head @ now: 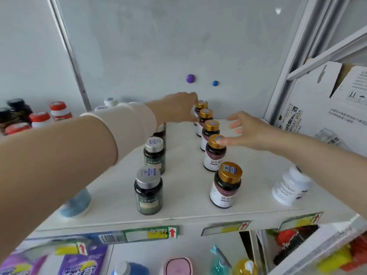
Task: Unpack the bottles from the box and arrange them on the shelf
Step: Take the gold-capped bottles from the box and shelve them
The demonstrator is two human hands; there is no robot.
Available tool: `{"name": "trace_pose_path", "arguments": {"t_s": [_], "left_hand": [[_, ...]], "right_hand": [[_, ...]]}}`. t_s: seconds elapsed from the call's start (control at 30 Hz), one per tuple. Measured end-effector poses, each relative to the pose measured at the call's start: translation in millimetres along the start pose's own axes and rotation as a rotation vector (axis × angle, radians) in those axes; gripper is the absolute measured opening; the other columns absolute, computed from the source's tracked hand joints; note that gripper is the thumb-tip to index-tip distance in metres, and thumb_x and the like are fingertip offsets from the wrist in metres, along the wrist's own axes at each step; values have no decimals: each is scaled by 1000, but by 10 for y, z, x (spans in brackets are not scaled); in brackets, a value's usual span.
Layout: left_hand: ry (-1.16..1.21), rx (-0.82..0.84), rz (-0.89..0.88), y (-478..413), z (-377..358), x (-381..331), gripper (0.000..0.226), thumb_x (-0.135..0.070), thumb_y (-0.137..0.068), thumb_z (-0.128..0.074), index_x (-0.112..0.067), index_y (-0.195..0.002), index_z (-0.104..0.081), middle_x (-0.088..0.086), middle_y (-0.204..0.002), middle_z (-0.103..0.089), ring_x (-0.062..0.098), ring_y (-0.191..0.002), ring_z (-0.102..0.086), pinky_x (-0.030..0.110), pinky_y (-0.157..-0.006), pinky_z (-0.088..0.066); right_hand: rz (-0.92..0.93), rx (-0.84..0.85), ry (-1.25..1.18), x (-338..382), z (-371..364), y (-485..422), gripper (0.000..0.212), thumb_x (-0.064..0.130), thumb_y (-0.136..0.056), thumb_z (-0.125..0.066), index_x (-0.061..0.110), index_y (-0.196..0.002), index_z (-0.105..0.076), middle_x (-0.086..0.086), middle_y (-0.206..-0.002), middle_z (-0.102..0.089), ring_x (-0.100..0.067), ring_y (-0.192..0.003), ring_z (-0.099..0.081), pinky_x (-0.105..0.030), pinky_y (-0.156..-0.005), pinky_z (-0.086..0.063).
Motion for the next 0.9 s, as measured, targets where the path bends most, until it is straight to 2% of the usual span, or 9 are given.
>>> {"name": "trace_pose_path", "arguments": {"t_s": [0.1, 0.23, 0.3, 0.5, 0.6, 0.77, 0.9], "left_hand": [[-389, -85, 66, 388, 266, 90, 47, -35, -92, -54, -10, -129, -43, 11, -123, -53, 30, -111, -53, 39, -89, -43], [-638, -123, 160, 1049, 483, 255, 42, -34, -94, -48, -11, -129, -43, 10, -124, -54, 29, -114, -52, 35, -91, -40], [-727, -107, 199, 1450, 577, 406, 41, -34, -95, -48, -12, -129, -43, 9, -123, -54, 28, -113, -52, 34, -91, -39], [-793, -92, 455, 2978, 918, 1181, 37, -27, -94, -46, -11, -127, -44, 9, -125, -55, 28, -116, -52, 34, -92, -39], [-825, -57, 602, 3917, 1065, 1692, 40, -25, -94, -46, -10, -132, -41, 10, -127, -55, 29, -118, -52, 36, -93, -40], [-778, -3, 878, 5805, 1159, 2698, 42, -28, -94, -48, -12, -132, -40, 9, -130, -51, 29, -121, -49, 35, -97, -38], [-667, 92, 1124, 7313, 900, 3393, 38, -24, -95, -48, -11, -130, -43, 9, -128, -54, 28, -118, -52, 36, -95, -40]], "right_hand": [[130, -55, 167, 356, 74, 50, 74, 44, -81, -65, 13, -140, -33, -3, -141, -41, -20, -129, -42, -28, -92, -37], [330, -120, 414, 965, -232, 240, 66, 44, -88, -55, 12, -141, -31, -11, -143, -37, -28, -133, -36, -40, -103, -36], [427, -135, 499, 1314, -501, 393, 61, 41, -90, -52, 11, -140, -32, -13, -140, -37, -30, -130, -36, -42, -102, -35], [706, -94, 571, 2573, -1507, 909, 51, 32, -91, -51, 10, -135, -38, -14, -139, -39, -34, -128, -38, -41, -101, -36], [852, -53, 567, 3355, -2148, 1226, 51, 33, -91, -51, 11, -135, -38, -14, -137, -41, -34, -126, -40, -40, -98, -37], [1183, -29, 595, 4733, -3632, 1935, 51, 34, -92, -48, 12, -136, -37, -12, -138, -40, -30, -128, -37, -38, -103, -33], [1327, 91, 670, 5463, -4876, 2587, 50, 30, -94, -44, 11, -139, -31, -13, -141, -36, -30, -133, -31, -39, -109, -26]]}}
Point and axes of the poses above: each hand's wrist, its own y-axis away from the middle knuckle, its own z-axis out of the back of the hand, x = y × z, the point moved 5 cm from there along -y, towards the middle knuckle
